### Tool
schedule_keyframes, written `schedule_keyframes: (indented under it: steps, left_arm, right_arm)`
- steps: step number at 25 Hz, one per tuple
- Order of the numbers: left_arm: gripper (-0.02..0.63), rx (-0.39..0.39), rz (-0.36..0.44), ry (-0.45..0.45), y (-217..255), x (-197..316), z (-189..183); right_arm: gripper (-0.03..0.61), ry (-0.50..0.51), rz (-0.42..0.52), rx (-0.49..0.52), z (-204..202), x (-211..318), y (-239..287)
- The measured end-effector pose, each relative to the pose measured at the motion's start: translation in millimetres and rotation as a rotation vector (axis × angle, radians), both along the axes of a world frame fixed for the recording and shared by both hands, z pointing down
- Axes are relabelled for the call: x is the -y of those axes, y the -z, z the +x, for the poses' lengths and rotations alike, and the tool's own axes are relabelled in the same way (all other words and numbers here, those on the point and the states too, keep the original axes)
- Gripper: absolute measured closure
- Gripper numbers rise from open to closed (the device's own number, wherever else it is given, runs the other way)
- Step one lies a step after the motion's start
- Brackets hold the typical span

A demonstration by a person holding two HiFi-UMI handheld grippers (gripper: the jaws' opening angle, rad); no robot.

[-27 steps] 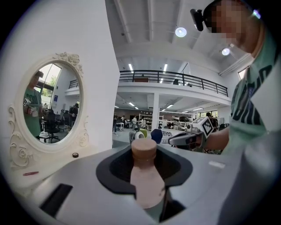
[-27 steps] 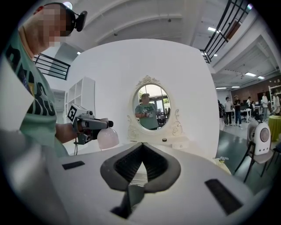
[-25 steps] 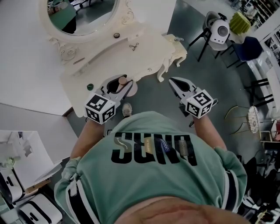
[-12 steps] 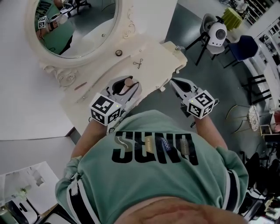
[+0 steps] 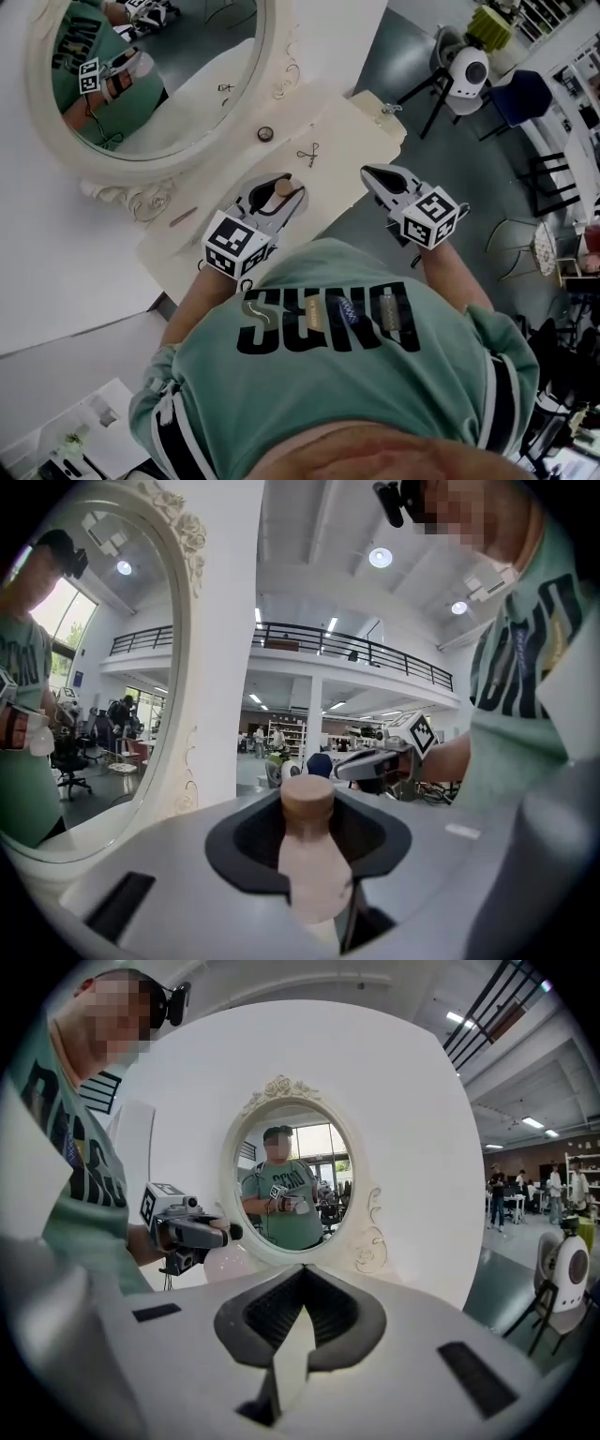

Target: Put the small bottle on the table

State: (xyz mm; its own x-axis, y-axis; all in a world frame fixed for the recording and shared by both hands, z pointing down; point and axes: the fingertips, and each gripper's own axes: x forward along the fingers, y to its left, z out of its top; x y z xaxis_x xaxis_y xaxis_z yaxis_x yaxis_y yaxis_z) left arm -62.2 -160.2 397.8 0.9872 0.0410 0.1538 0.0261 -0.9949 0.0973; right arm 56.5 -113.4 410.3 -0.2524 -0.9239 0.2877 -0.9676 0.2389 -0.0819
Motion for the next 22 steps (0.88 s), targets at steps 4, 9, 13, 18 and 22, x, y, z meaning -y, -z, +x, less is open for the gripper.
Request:
schedule_keyframes:
  steps: [4, 9, 13, 18, 22]
  left_arm:
    - [0.48, 0.009, -0.011, 0.044, -6, 18, 9]
    - [0.48, 0.015, -0.003, 0.139, -8, 42, 42]
    - [0.48, 0.015, 0.0, 0.223, -8, 49, 81]
    - [0.48, 0.01, -0.018, 0.351, -6, 60, 128]
    - [0.48, 0.002, -0.019, 0.392, -1, 71, 154]
  right_arm:
    - [0.584, 0.029, -0.019, 0.007, 14, 16, -8]
    - [0.584, 0.115, -0.019, 0.018, 51, 43, -15]
    - [0.584, 0.184, -0.009, 0.031, 93, 52, -16]
    - [0.584, 0.293, 0.015, 0.045, 139, 62, -10]
    - [0.584, 0.312, 0.032, 0.036, 166, 76, -6]
